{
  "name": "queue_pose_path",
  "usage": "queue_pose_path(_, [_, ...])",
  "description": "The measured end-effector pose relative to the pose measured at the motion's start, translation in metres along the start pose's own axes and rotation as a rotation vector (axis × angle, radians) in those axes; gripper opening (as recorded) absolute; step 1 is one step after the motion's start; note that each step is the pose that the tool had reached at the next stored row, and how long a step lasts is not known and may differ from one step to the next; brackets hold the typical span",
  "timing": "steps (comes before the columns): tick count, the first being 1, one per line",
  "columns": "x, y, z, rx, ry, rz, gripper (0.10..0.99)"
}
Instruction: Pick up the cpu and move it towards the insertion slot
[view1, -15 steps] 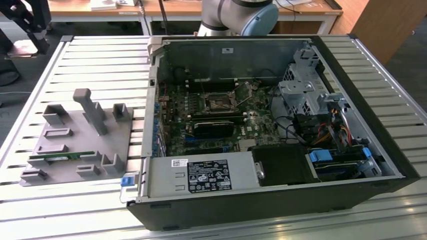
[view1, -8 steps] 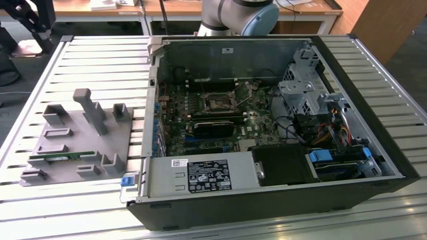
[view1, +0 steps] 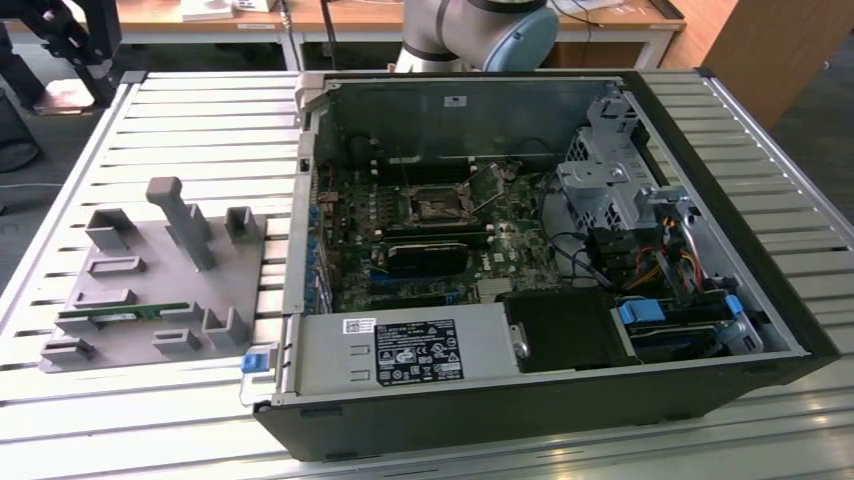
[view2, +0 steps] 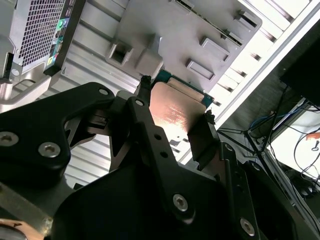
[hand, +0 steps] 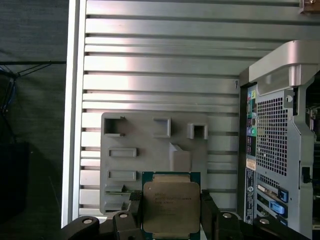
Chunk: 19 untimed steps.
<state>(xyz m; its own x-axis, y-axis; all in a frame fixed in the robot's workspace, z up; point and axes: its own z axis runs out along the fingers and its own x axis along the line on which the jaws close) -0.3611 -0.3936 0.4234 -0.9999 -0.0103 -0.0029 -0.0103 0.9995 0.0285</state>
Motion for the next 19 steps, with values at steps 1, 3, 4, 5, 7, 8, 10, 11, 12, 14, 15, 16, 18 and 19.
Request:
queue_pose_path(1, [-0.0008, 0.0000, 0.0000, 0.000, 0.0000, 0.000, 0.545])
queue_pose_path(3, [-0.0026, 0.0000, 0.0000, 0.000, 0.0000, 0.000, 0.545])
queue_pose_path(4, [-0.0034, 0.0000, 0.0000, 0.000, 0.0001, 0.000, 0.545])
queue_pose_path(5, [-0.0042, -0.0001, 0.0000, 0.000, 0.0000, 0.000, 0.545])
queue_pose_path(7, [-0.0058, -0.0001, 0.0000, 0.000, 0.0000, 0.000, 0.545])
queue_pose_path(8, [-0.0067, -0.0001, 0.0001, 0.000, -0.0001, 0.000, 0.545])
queue_pose_path(10, [-0.0083, -0.0001, 0.0000, 0.000, 0.0000, 0.000, 0.545])
queue_pose_path(11, [-0.0091, -0.0001, 0.0000, 0.000, 0.0000, 0.000, 0.545])
queue_pose_path(12, [-0.0099, -0.0001, 0.0000, 0.000, 0.0000, 0.000, 0.545])
queue_pose_path(14, [-0.0114, -0.0001, 0.0000, 0.000, 0.0000, 0.000, 0.545])
queue_pose_path(15, [-0.0122, -0.0001, 0.0000, 0.000, 0.0000, 0.000, 0.545])
queue_pose_path(16, [-0.0131, -0.0002, 0.0001, 0.000, -0.0001, 0.000, 0.545])
queue_pose_path(18, [-0.0147, -0.0001, 0.0000, 0.000, 0.0001, 0.000, 0.545])
queue_pose_path(19, [-0.0155, -0.0002, 0.0000, 0.000, 0.0000, 0.000, 0.545])
